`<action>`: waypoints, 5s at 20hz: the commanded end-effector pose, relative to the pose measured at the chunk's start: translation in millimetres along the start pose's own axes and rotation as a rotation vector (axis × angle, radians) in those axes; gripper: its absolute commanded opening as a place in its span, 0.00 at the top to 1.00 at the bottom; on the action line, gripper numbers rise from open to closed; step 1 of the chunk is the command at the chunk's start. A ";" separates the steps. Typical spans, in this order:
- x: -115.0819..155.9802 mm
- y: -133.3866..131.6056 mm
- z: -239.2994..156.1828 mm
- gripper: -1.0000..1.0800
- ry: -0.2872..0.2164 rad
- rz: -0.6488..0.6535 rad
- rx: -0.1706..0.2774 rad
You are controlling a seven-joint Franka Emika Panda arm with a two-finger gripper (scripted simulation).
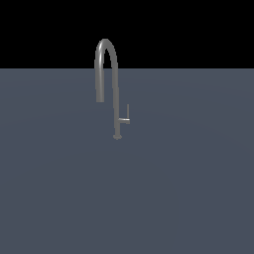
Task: Turn on the faucet by rotating a designated handle.
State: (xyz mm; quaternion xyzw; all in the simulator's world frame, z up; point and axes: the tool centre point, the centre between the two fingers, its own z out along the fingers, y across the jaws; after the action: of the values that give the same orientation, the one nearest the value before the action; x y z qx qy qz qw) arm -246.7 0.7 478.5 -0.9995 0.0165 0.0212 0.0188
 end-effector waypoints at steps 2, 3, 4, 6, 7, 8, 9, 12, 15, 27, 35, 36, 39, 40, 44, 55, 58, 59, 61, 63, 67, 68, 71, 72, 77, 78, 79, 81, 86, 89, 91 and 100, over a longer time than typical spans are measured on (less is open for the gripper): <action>0.0 -0.3 -0.1 1.00 0.000 0.000 0.000; 0.6 -0.1 0.1 1.00 -0.001 0.001 0.001; 1.3 -0.3 0.2 1.00 -0.003 0.003 0.003; 3.6 -0.8 0.7 1.00 -0.008 0.010 0.009; 5.2 -1.1 1.0 1.00 -0.011 0.014 0.013; 7.0 -1.5 1.3 1.00 -0.015 0.019 0.018; 9.2 -1.9 1.8 1.00 -0.020 0.025 0.024; 17.5 -3.5 3.5 1.00 -0.037 0.047 0.045; 28.6 -5.4 5.9 1.00 -0.061 0.076 0.074; 96.5 -11.7 25.6 1.00 -0.207 0.257 0.251; 146.8 -11.1 46.7 1.00 -0.318 0.396 0.389; 153.1 -10.7 49.8 1.00 -0.332 0.413 0.407; 171.8 -9.2 59.8 1.00 -0.376 0.467 0.461; 178.0 -8.6 63.3 1.00 -0.390 0.486 0.479; 202.7 -5.6 78.9 1.00 -0.450 0.560 0.555; 267.6 5.7 134.1 1.00 -0.629 0.778 0.779; 283.9 9.1 152.4 1.00 -0.681 0.841 0.845; 289.1 10.2 158.8 1.00 -0.698 0.863 0.867; 299.1 12.3 172.0 1.00 -0.733 0.906 0.911; 308.7 14.2 185.7 1.00 -0.769 0.949 0.956; 326.4 17.2 215.0 1.00 -0.841 1.038 1.046; 330.5 17.7 222.7 1.00 -0.859 1.060 1.069; 341.6 18.6 245.5 1.00 -0.913 1.126 1.136; 344.7 18.6 252.6 1.00 -0.929 1.146 1.156; 356.4 17.6 282.7 1.00 -0.996 1.229 1.241; 358.1 17.2 287.6 1.00 -1.007 1.242 1.254; 359.6 16.8 292.1 1.00 -1.017 1.255 1.267; 362.1 15.9 300.0 1.00 -1.034 1.276 1.288; 365.9 13.9 312.4 1.00 -1.061 1.309 1.322; 366.6 13.0 314.6 1.00 -1.066 1.314 1.329; 366.6 12.9 314.7 1.00 -1.066 1.314 1.329; 352.0 10.0 310.3 1.00 -1.066 1.314 1.328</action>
State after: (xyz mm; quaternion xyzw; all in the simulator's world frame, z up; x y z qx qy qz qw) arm 95.1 -9.5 151.8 -0.4468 0.5483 0.4471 0.5476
